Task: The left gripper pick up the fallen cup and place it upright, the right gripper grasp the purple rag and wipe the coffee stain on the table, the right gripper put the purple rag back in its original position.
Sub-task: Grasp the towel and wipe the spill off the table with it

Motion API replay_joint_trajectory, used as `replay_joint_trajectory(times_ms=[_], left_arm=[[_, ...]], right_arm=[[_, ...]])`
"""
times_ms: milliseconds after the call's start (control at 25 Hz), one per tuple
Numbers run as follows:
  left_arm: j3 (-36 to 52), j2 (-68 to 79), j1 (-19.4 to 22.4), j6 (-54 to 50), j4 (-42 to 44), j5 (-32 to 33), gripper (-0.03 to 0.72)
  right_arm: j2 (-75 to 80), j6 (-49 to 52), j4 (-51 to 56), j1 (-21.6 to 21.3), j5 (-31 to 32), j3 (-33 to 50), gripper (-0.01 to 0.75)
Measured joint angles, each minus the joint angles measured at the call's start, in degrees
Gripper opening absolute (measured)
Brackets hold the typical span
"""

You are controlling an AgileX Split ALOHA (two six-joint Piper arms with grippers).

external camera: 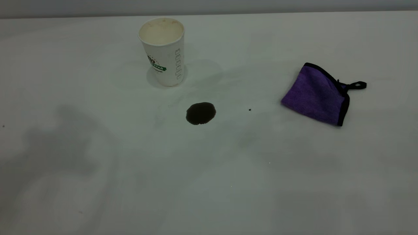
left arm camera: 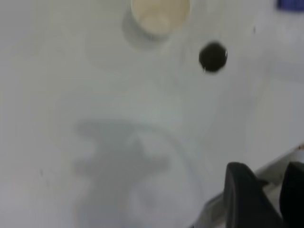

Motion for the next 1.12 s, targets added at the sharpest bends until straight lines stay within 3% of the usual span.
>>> replay_joint_trajectory(times_ms=[520, 680, 920, 1120], left_arm=[[35.08, -32.53, 0.0, -7.33, 0.65, -0.05, 0.238], [43.65, -45.19, 0.83, -7.57, 0.83, -2.74, 0.238], [49.49, -60.23, 6.51, -7.57, 3.44, -5.3, 0.238], [50.26, -67.08, 7.03, -8.88, 3.56, -5.41, 0.238]], right_arm=[[0.0, 0.0, 0.0, 0.0, 0.0, 0.0, 0.589], [0.0, 0.0, 0.0, 0.0, 0.0, 0.0, 0.589], [0.0, 0.0, 0.0, 0.0, 0.0, 0.0, 0.589], [0.0, 0.0, 0.0, 0.0, 0.0, 0.0, 0.589]])
